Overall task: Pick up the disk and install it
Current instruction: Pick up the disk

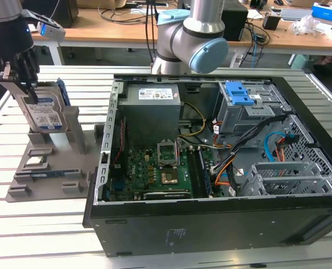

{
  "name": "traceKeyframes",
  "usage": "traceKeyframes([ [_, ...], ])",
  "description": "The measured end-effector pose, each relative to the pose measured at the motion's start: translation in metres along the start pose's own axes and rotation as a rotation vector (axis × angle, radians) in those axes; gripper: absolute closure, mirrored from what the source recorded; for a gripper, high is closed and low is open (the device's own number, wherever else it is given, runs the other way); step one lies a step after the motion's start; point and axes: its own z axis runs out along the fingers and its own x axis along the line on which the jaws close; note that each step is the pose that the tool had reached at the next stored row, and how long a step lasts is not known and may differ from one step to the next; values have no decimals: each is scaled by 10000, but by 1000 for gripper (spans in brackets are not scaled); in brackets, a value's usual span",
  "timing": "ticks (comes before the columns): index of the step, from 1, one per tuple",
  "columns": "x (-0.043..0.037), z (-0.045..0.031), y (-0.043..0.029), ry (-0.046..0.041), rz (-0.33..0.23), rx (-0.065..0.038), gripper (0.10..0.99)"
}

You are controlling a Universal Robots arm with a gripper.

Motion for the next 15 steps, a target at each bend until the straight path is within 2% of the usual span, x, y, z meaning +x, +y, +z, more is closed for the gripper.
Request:
traceKeyframes([
  [15, 0, -102, -7, 0, 0, -2, 722],
])
